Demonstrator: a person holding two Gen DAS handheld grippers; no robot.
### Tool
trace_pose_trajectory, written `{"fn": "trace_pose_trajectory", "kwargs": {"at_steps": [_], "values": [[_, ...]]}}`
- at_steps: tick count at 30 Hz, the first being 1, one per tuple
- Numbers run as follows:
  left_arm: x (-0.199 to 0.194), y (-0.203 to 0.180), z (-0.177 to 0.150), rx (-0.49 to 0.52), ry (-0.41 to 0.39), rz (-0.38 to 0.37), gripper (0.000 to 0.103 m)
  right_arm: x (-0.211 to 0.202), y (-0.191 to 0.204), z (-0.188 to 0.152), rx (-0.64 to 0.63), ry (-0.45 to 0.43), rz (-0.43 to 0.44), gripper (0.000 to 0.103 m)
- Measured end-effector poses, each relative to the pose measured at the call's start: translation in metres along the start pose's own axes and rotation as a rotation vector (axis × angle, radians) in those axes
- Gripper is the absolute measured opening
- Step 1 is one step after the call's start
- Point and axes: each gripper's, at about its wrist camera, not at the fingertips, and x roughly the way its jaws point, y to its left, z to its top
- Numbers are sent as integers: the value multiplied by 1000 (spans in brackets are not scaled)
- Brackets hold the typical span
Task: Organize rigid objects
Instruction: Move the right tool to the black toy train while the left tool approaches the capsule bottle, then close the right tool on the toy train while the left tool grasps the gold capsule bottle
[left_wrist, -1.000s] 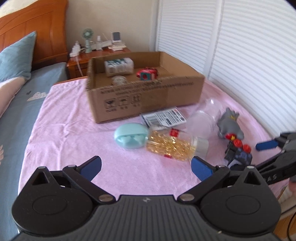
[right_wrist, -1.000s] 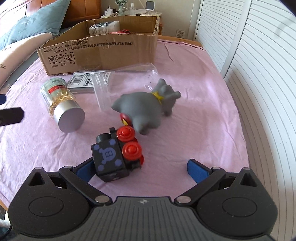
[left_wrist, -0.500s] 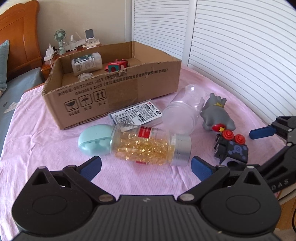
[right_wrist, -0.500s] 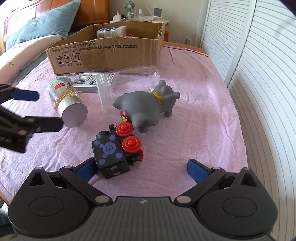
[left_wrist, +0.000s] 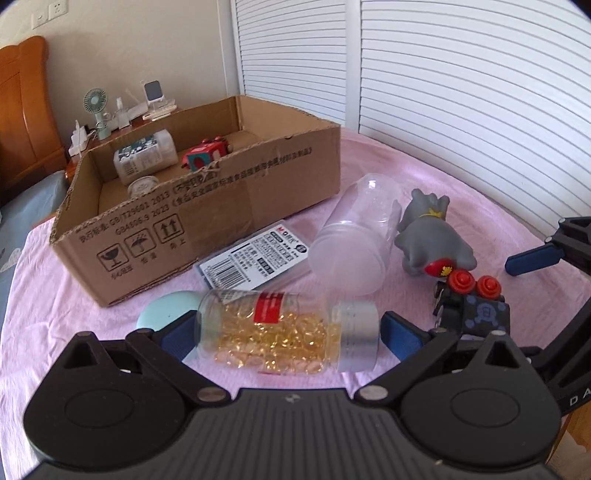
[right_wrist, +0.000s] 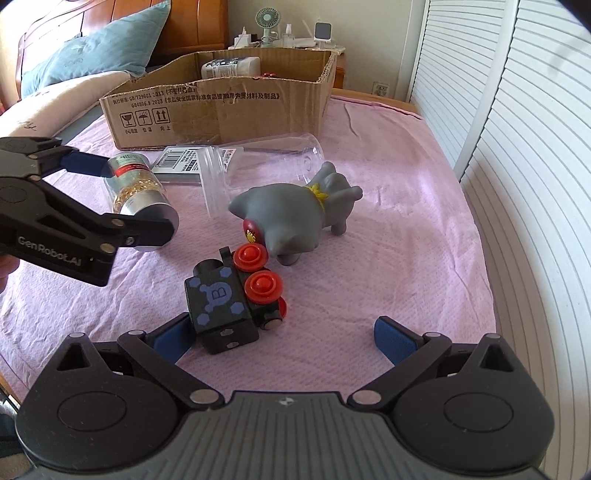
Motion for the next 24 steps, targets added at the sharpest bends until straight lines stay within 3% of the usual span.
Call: {"fn": "trace_pose_trajectory", "kwargs": {"at_steps": [13,24], "values": [[-34,10,-28,-74,43,27,95,1,16,0,-72,-37,54,102],[-35,10,-30,-71,33,49,96,-2,31,7,-157,-74,86,70]]}}
